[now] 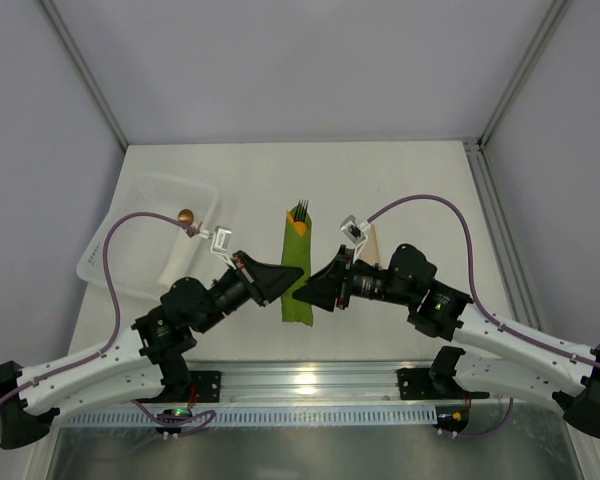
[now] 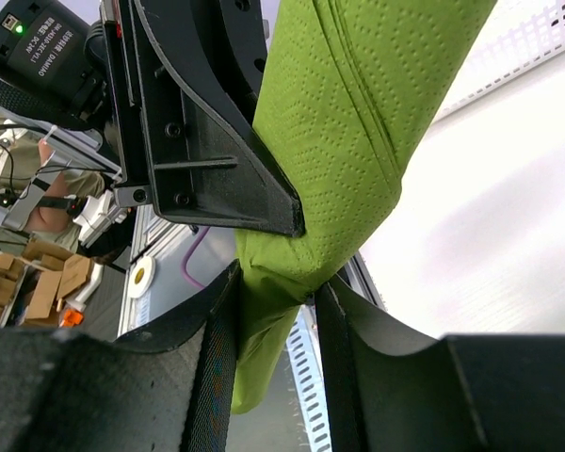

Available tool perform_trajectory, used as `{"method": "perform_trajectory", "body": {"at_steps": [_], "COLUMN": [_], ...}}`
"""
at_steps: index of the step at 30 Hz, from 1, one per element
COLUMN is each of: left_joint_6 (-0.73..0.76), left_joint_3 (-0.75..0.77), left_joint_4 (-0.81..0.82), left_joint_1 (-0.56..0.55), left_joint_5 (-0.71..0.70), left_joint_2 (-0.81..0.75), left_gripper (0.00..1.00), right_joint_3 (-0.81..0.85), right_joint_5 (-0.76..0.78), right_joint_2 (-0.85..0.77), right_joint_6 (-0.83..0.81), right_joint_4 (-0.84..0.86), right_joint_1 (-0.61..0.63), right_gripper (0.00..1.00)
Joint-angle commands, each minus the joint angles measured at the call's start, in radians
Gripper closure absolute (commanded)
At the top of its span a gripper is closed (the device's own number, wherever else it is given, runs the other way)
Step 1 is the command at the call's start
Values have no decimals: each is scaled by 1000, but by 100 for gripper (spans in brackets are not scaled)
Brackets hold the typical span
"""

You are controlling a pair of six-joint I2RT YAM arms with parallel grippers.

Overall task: Place the utensils on the paper napkin and roll it up
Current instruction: Roll the napkin.

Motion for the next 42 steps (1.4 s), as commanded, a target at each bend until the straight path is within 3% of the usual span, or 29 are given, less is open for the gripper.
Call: {"method": "perform_trajectory", "body": {"at_steps": [1, 7, 9, 10, 13, 20, 21, 25, 30, 34, 42], "left_joint_6": [-4, -16, -16, -16, -16, -17, -16, -14, -13, -7, -24], "left_joint_3": [-8, -19, -20, -22, -19, -20, -23, -33, -29, -22, -68], "left_joint_4": [67, 70, 73, 76, 79, 90, 90, 74, 70, 58, 42], "left_joint_1": [-3, -3, -3, -3, -3, -3, -3, -3, -3, -3, -3], "left_joint_5": [18, 19, 21, 24, 30, 42, 41, 33, 42, 42, 36], "left_joint_2": [-15, -41, -44, -44, -44, -39, -43, -58, -47, -46, -92], "left_gripper": [100, 100, 100, 100, 100, 99, 97, 71, 59, 39, 27], "right_joint_3": [7, -15, -15, -15, -18, -35, -39, -35, 7, 8, 25], "right_joint_5": [9, -5, -23, -31, -55, -80, -86, -107, -128, -157, -163], "right_joint_2": [-4, -2, 4, 7, 22, 39, 35, 23, 41, 49, 13], "right_joint_6": [5, 12, 21, 26, 46, 67, 64, 46, -8, -18, -54], "right_joint_4": [83, 149, 168, 183, 214, 266, 274, 258, 169, 163, 105], "right_joint_1": [5, 5, 2, 2, 1, -1, -1, -1, -1, -1, -1], "right_gripper": [61, 62, 70, 82, 96, 96, 97, 96, 97, 96, 96]}}
